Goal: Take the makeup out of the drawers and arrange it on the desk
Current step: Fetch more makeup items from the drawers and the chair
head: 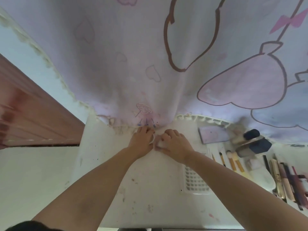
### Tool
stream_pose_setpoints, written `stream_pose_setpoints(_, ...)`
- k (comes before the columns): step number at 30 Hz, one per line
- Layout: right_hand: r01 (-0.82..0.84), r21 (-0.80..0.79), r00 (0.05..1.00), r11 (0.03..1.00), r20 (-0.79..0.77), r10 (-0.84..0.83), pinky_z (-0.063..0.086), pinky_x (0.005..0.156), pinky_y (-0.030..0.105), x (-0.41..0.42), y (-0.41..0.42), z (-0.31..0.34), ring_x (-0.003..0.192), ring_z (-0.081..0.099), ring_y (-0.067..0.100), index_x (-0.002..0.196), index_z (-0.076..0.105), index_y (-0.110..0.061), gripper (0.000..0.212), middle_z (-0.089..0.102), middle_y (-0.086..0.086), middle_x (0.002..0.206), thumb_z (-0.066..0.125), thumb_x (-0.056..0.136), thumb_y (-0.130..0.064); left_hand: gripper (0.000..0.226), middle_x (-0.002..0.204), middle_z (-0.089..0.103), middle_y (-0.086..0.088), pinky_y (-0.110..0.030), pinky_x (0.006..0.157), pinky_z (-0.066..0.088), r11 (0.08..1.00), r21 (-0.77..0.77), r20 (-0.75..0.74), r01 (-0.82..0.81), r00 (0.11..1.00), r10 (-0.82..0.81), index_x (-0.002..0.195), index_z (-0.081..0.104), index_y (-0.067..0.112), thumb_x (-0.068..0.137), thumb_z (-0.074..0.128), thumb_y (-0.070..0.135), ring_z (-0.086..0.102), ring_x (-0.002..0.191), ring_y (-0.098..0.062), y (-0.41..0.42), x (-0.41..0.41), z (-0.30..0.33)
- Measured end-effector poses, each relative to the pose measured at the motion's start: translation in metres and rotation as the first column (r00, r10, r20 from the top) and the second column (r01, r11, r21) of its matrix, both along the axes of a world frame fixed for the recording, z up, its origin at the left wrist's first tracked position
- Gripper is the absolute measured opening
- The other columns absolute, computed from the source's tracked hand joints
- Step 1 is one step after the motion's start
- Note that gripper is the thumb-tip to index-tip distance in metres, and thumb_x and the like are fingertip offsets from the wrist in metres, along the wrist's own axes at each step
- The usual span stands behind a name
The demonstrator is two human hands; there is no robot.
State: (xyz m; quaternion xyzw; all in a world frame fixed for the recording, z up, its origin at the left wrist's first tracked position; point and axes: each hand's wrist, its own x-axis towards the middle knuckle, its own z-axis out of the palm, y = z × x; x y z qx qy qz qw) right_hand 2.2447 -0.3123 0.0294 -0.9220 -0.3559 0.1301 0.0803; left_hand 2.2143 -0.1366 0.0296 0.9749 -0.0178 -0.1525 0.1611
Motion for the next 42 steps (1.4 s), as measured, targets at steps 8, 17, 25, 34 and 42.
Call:
stream_pose_setpoints(8,0.162,0.067,0.986,0.984,-0.036,-0.16,0.042,0.089,0.032,0.041,-0.036,0.017,0.112,0.042,0.023,0.118,0.049,-0.013,0.033,0.047,0.005,0.123,0.057,0.091,-0.03,0.066,0.141,0.03,-0.003,-0.037,0.108,0.026,0.999,0.008,-0.01,0.043,0.999,-0.043,0.143,0.031,0.021,0.084,0.059,0.034,0.027,0.131,-0.025,0.007,0.004,-0.004)
stream_pose_setpoints(17,0.122,-0.016,0.991,0.992,-0.05,-0.122,0.041,0.088,0.033,0.053,-0.056,0.005,0.111,0.044,0.022,0.108,0.051,-0.013,0.024,0.047,0.002,0.121,0.057,0.091,-0.03,0.073,0.139,0.029,0.0,-0.039,0.107,0.024,0.996,0.072,0.029,0.044,0.999,-0.046,0.14,0.032,0.026,0.078,0.06,0.052,0.028,0.129,-0.023,0.0,0.001,-0.016)
stream_pose_setpoints(25,0.186,-0.009,0.982,0.983,-0.036,-0.186,0.034,0.104,0.036,0.035,-0.06,0.013,0.134,0.033,0.022,0.118,0.05,-0.015,0.031,0.036,0.003,0.144,0.055,0.093,-0.031,0.072,0.141,0.028,-0.002,-0.039,0.106,0.025,0.997,0.075,-0.006,0.017,1.0,-0.016,0.142,0.027,0.026,0.081,0.058,0.049,0.025,0.131,-0.023,-0.009,0.006,-0.01)
stream_pose_setpoints(34,0.434,-0.031,0.896,0.9,0.117,-0.428,0.015,0.115,0.045,-0.022,-0.061,0.054,0.142,0.021,0.022,0.143,0.032,-0.021,0.05,0.027,0.003,0.153,0.027,0.1,-0.046,0.057,0.143,0.034,-0.007,-0.039,0.105,0.028,0.985,0.108,0.18,0.135,0.972,-0.153,0.143,0.029,0.018,0.093,0.045,0.038,0.032,0.13,-0.025,0.001,-0.012,0.042)
stream_pose_setpoints(42,0.716,-0.12,0.687,0.688,0.298,-0.663,-0.006,0.113,0.058,-0.144,-0.046,0.058,0.147,-0.005,0.023,0.151,0.006,-0.026,0.063,-0.003,0.004,0.16,0.0,0.094,-0.051,0.056,0.147,0.032,-0.005,-0.046,0.112,0.017,0.912,0.225,0.361,0.342,0.84,-0.404,0.143,0.031,0.019,0.095,0.036,0.047,0.027,0.136,-0.022,-0.031,-0.068,0.064)
